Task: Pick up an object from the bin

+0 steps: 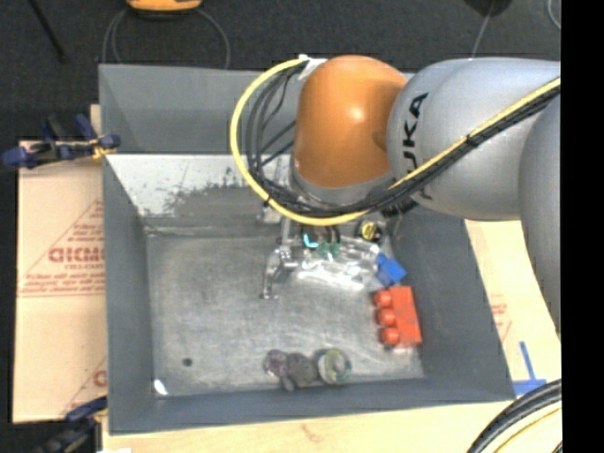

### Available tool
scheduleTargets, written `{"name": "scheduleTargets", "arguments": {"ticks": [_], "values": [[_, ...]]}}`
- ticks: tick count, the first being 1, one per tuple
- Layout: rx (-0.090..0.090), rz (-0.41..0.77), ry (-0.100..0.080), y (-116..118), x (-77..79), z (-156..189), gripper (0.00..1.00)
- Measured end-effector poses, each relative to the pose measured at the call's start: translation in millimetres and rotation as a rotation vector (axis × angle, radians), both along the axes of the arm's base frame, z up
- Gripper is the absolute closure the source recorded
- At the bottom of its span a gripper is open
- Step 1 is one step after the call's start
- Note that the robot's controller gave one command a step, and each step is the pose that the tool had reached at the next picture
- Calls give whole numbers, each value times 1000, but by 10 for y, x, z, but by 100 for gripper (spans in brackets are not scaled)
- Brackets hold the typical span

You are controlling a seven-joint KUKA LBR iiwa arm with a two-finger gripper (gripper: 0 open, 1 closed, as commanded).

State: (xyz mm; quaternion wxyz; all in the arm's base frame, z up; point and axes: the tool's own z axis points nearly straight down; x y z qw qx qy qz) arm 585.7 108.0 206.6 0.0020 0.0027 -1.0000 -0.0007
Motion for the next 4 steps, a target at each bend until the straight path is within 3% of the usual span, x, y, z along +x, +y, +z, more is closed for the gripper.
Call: {"name": "scheduleTargets", "arguments": {"ticks": [1,2,3,4], "values": [[-5,34,0,-769,64,-932,0],[-1,86,-13,-1009,478,-1351,0],[-3,206,-13,-1295,404,-1041,0],[1,98,-12,-1215,579,-926,0]]}}
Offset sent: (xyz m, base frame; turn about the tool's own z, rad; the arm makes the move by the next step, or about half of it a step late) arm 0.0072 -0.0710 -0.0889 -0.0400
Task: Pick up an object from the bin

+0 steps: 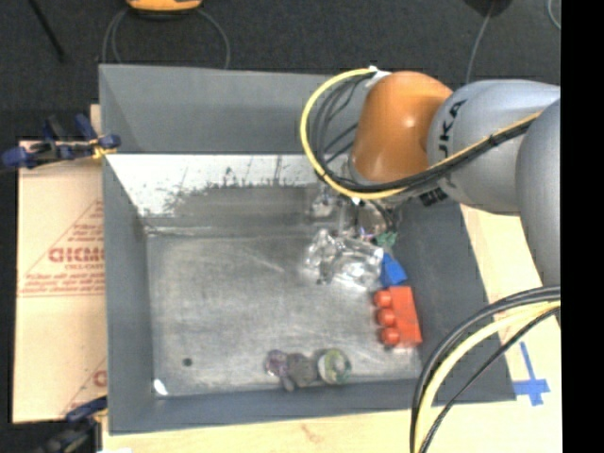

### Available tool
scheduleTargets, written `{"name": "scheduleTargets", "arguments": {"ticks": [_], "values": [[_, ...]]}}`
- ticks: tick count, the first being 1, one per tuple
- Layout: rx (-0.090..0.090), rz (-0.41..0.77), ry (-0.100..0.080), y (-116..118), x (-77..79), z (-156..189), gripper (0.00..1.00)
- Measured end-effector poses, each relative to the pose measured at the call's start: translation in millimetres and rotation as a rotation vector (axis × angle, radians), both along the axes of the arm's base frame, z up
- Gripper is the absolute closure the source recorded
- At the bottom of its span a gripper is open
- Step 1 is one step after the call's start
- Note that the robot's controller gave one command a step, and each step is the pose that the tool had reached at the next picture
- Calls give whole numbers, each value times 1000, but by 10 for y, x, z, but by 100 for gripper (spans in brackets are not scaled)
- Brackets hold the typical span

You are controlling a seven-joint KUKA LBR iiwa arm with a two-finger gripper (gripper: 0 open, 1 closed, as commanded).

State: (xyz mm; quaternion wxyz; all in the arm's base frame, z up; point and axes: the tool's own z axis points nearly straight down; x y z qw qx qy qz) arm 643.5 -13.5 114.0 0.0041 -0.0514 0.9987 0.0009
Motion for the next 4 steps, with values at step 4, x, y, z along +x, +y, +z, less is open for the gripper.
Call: {"name": "scheduleTargets", "arguments": {"ticks": [4], "values": [[-3,-134,-11,-341,-393,-385,0]]}}
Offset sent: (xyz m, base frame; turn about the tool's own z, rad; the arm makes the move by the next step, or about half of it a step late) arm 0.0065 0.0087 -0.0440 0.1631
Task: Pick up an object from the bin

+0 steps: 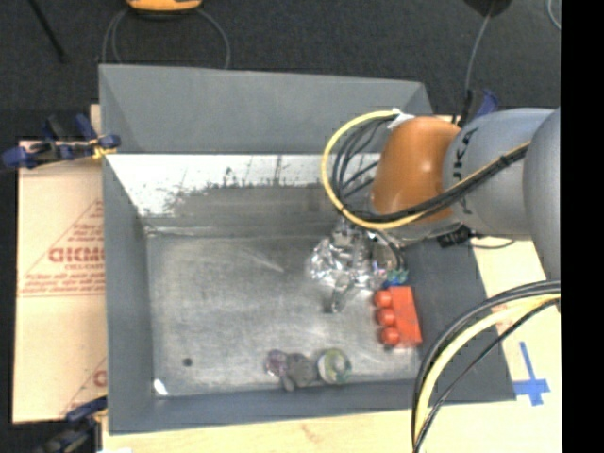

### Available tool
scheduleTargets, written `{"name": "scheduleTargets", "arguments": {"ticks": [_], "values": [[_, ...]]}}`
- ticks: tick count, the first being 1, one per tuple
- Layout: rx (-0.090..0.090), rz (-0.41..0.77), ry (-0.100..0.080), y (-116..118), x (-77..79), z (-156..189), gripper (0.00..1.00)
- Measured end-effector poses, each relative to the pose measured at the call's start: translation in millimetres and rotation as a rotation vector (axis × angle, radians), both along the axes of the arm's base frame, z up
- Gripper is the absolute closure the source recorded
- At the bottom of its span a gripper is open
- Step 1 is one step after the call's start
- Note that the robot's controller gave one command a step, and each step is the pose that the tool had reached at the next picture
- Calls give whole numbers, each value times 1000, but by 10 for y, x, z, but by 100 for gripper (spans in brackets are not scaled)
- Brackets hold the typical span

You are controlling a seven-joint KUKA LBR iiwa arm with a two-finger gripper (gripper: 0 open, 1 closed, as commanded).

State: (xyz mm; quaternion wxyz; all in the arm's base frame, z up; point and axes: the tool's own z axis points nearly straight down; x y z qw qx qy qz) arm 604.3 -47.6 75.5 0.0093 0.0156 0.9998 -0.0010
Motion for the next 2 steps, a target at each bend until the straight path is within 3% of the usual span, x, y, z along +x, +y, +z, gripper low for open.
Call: {"name": "scheduleTargets", "arguments": {"ticks": [1,2], "values": [[0,-1,-9,0,22,29,100],[-1,100,9,35,-78,1412,100]]}}
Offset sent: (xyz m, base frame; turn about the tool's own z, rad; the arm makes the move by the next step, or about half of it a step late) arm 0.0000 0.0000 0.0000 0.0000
